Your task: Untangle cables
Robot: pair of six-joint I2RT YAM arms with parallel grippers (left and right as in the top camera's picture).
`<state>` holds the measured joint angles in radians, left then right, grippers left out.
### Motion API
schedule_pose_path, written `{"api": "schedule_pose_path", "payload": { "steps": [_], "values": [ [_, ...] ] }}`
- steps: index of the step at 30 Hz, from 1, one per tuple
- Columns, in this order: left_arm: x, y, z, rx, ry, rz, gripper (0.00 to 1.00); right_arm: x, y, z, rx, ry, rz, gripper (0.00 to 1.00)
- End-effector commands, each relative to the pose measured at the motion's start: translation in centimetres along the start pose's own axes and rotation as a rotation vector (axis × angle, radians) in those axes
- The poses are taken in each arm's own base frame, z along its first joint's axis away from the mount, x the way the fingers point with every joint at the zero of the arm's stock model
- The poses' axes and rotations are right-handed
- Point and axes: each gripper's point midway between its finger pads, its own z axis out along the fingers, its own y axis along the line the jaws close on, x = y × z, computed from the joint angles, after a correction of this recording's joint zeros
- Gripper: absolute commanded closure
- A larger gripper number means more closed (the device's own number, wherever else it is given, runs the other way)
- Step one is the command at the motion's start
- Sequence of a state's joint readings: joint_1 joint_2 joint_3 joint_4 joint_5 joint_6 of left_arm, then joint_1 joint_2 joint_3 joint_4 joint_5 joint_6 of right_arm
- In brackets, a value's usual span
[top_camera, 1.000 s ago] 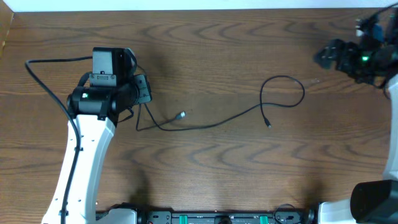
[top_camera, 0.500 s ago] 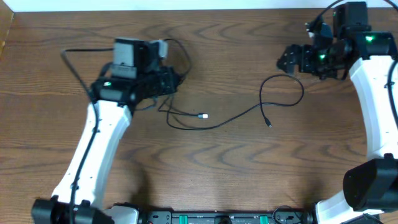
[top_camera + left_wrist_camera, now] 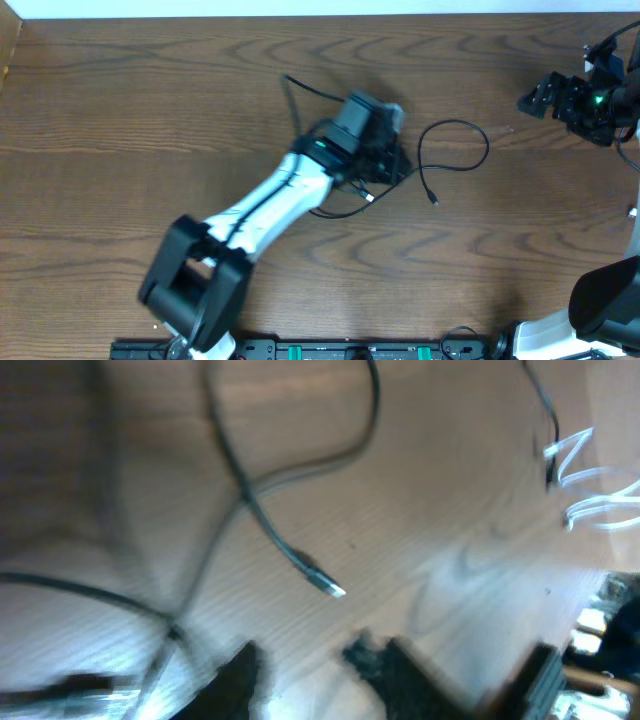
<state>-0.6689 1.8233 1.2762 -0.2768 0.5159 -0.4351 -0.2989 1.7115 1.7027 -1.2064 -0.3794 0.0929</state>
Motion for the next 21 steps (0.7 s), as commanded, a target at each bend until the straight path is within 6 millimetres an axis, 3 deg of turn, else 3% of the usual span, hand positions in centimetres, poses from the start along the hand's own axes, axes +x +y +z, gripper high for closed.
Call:
{"api": "schedule_pose_path", "payload": {
  "steps": [1,3,6,9,14,18,21],
  "values": [
    [0.7,-2.1,1.3,0.018,0.008,0.074,0.20,-0.2,0.9,-1.1,-0.026,-0.028,-0.034,0.01],
    [0.6,-2.4,1.2,0.007,-0.003,0.100,0.06,-0.1,1.0,-1.0,-0.027,-0.026,-0.037,0.01],
    [-0.4,-2.3,0.0,-0.005,-0.042,0.098,0.05,0.0,1.4,-0.9,-0.035,-0.019,-0.045,0.01],
    [-2.4,-2.2,-2.8,0.000,-0.113,0.089,0.05,0.5,2.6,-0.5,-0.045,-0.001,-0.071,0.01],
    [-5.8,-2.2,-9.7,0.002,-0.265,0.074,0.05,1.5,5.2,0.3,-0.069,0.029,-0.135,0.01],
    [-7.3,-1.8,-16.2,-0.013,-0.389,0.054,0.04,2.5,7.9,1.2,-0.094,0.056,-0.155,0.01],
    [-7.8,0.8,-21.2,-0.102,-0.483,-0.009,0.04,3.8,10.4,2.1,-0.115,0.092,-0.130,0.01]
  ]
}}
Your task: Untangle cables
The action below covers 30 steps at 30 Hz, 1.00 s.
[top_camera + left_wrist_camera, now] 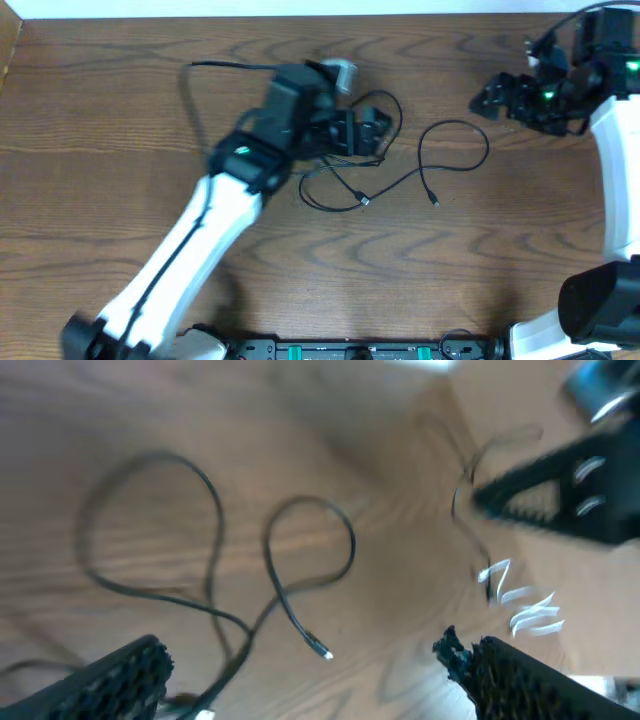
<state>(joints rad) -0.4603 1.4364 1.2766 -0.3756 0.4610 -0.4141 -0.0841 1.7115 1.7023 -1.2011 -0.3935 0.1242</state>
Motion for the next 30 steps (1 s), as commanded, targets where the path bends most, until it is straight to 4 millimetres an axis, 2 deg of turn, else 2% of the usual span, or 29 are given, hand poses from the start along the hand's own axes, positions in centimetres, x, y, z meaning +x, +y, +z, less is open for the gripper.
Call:
{"api": "schedule_pose_path", "payload": {
  "steps": [1,6,8,11,16,23,25,30],
  "values": [
    [-3.1,2.8,-4.7,-0.120,-0.124,-0.025,0.04,0.9,3.5,0.5,-0.042,0.019,0.048,0.01],
    [-4.0,10.7,-10.5,-0.405,-0.213,-0.160,0.04,2.1,8.5,3.4,-0.088,0.066,0.188,0.01],
    [-3.7,13.2,-12.1,-0.473,-0.215,-0.219,0.04,2.9,10.6,5.2,-0.105,0.090,0.232,0.01],
    [-3.1,15.9,-13.8,-0.539,-0.213,-0.292,0.04,4.6,12.7,7.9,-0.103,0.148,0.356,0.04],
    [-2.9,18.0,-15.5,-0.590,-0.228,-0.349,0.04,7.4,14.9,11.6,-0.060,0.245,0.489,0.03],
    [-2.8,18.5,-15.6,-0.599,-0.227,-0.358,0.04,10.3,16.7,16.9,-0.024,0.341,0.535,0.04],
    [-2.7,18.6,-15.4,-0.600,-0.221,-0.360,0.04,11.0,17.4,18.1,-0.048,0.384,0.530,0.11],
    [-2.4,19.0,-15.1,-0.605,-0.204,-0.367,0.04,12.0,16.7,19.9,-0.023,0.414,0.474,0.23]
  ]
}}
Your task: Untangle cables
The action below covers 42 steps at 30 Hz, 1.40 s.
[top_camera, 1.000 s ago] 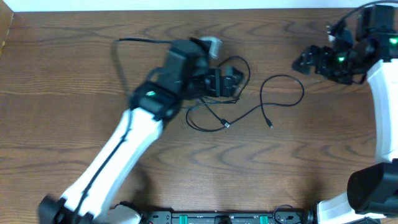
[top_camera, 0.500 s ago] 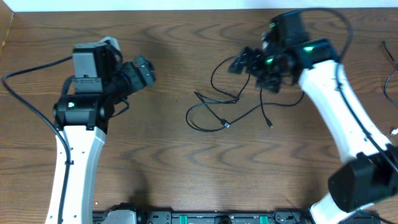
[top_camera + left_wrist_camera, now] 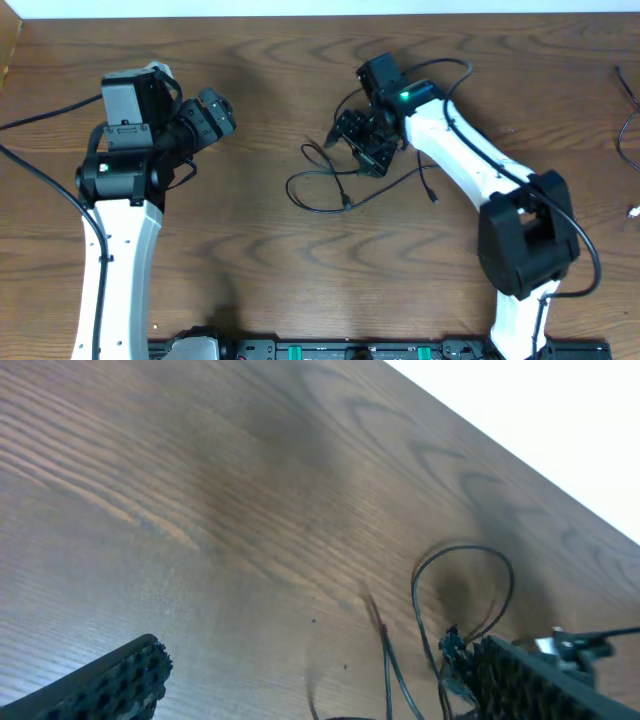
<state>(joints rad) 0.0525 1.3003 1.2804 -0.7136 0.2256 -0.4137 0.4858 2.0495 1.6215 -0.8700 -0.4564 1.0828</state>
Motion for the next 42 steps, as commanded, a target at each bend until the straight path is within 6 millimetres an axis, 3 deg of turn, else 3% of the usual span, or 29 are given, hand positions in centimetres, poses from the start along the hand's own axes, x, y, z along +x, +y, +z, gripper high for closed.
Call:
{"api": "schedule_pose_path", "payload": {
  "steps": [1,5,13,17,20,24,25,26,28,31,35,38,42],
  "values": [
    [-0.4,0.2,0.2,-0.014,-0.003,0.016,0.04,0.4,-0.6,0.8,0.018,0.030,-0.022,0.23],
    [-0.3,0.3,0.4,-0.017,0.004,0.015,0.04,0.3,-1.0,0.9,0.037,0.025,-0.123,0.20],
    [-0.1,0.5,1.1,-0.026,0.023,0.011,0.04,2.2,-3.8,2.4,0.210,0.009,-0.223,0.17],
    [-0.1,0.6,1.2,-0.027,0.024,0.011,0.03,1.8,-5.1,2.9,0.284,-0.049,-0.258,0.19],
    [-0.1,0.6,1.2,-0.027,0.024,0.011,0.04,0.8,-5.8,2.8,0.322,-0.091,-0.293,0.32],
    [-0.1,0.6,1.2,-0.027,0.023,0.011,0.04,-0.3,-5.7,2.3,0.321,-0.094,-0.408,0.71],
    [-0.1,0.6,1.2,-0.027,0.023,0.011,0.04,-0.5,-5.6,1.9,0.318,-0.091,-0.453,0.89],
    [-0.1,0.6,1.2,-0.027,0.024,0.011,0.04,-0.8,-5.5,1.3,0.316,-0.089,-0.478,0.99],
    [-0.1,0.6,1.2,-0.027,0.024,0.011,0.04,-1.6,-5.0,-0.6,0.309,-0.102,-0.521,0.99],
    [-0.1,0.6,1.2,-0.027,0.024,0.011,0.04,-3.1,-4.4,-5.1,0.319,-0.163,-0.589,0.99],
    [-0.1,0.6,1.2,-0.027,0.023,0.011,0.04,-5.0,-5.6,-10.4,0.391,-0.244,-0.614,0.99],
    [-0.1,0.6,1.2,-0.027,0.024,0.011,0.04,-6.1,-8.1,-12.0,0.488,-0.259,-0.579,0.99],
    [-0.1,0.6,1.2,-0.027,0.024,0.011,0.04,-7.4,-12.1,-11.5,0.613,-0.232,-0.535,0.99]
  ]
}}
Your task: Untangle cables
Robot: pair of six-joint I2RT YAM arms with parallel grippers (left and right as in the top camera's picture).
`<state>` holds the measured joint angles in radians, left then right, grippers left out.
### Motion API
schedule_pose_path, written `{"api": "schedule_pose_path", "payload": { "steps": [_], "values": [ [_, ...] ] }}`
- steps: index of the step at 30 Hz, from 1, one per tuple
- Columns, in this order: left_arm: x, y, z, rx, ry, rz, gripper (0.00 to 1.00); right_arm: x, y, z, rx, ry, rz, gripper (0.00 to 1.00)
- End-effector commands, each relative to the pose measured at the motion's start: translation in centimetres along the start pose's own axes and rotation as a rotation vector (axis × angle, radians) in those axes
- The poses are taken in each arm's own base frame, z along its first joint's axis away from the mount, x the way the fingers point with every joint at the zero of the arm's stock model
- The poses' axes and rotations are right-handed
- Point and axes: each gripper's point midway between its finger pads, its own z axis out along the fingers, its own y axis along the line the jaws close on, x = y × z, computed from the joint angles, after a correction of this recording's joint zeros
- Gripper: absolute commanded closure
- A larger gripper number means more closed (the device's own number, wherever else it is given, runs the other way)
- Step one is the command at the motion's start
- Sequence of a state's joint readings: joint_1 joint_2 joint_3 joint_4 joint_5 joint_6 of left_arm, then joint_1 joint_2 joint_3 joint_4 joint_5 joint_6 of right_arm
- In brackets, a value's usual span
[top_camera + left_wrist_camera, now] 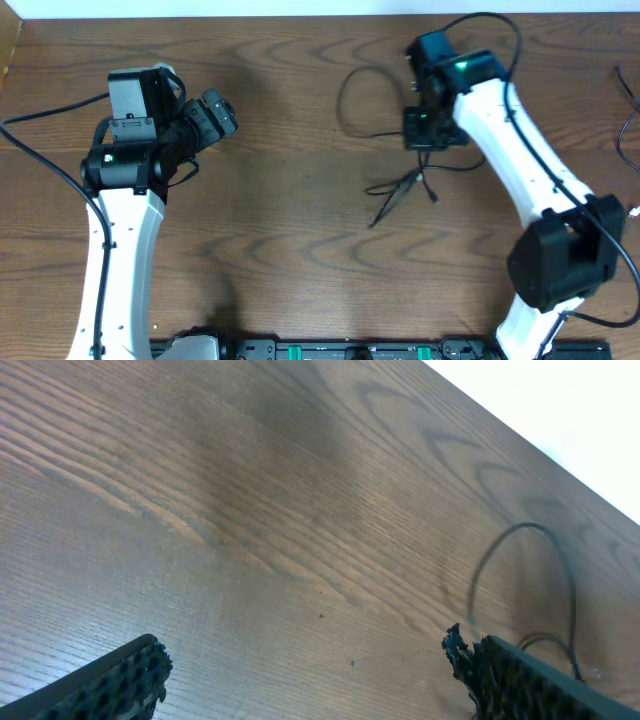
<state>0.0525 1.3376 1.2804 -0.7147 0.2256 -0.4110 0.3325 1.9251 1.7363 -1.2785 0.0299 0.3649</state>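
Observation:
Thin black cables (372,132) lie right of the table's middle: a loop (356,92) toward the back and two strands trailing forward to loose ends (380,218). My right gripper (422,132) sits on the cables where loop and strands meet, shut on them. My left gripper (208,128) hangs over bare wood at the left, far from the cables. In the left wrist view the left gripper (310,680) is open with nothing between its fingers (110,680). The cable loop (528,530) shows at the right of that view.
The wooden table (300,260) ends at a white wall along the back. A black rail (330,350) runs along the front edge. Other dark wires (626,110) hang at the far right edge.
My right gripper has moved right and back from the tangle's middle, and the cables have come with it, now stretched into a loop with trailing strands. The left arm has hardly moved.
My left gripper was first low over the tangle at mid-table, with the right arm at the back right. Then the left gripper stood open behind the tangle. Later it was at the far left and the right gripper was on the tangle, which now is drawn out rightward.

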Motion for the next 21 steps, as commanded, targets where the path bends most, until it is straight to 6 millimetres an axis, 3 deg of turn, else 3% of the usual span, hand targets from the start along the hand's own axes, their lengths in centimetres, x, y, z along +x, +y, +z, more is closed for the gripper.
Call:
{"api": "schedule_pose_path", "payload": {
  "steps": [1,8,12,21],
  "values": [
    [-0.5,0.1,-0.1,-0.010,-0.010,0.015,0.04,0.7,-3.1,2.8,0.143,0.045,-0.038,0.99],
    [-0.5,0.1,-0.1,-0.010,-0.010,0.015,0.04,0.8,-5.3,7.2,0.210,0.057,-0.011,0.92],
    [-0.5,0.1,-0.1,-0.010,-0.010,0.015,0.04,0.1,-5.9,8.6,0.212,0.037,-0.006,0.76],
    [-0.6,0.6,0.0,-0.035,-0.020,0.015,0.04,1.4,-3.9,12.7,0.090,0.107,-0.082,0.48]
  ]
}}
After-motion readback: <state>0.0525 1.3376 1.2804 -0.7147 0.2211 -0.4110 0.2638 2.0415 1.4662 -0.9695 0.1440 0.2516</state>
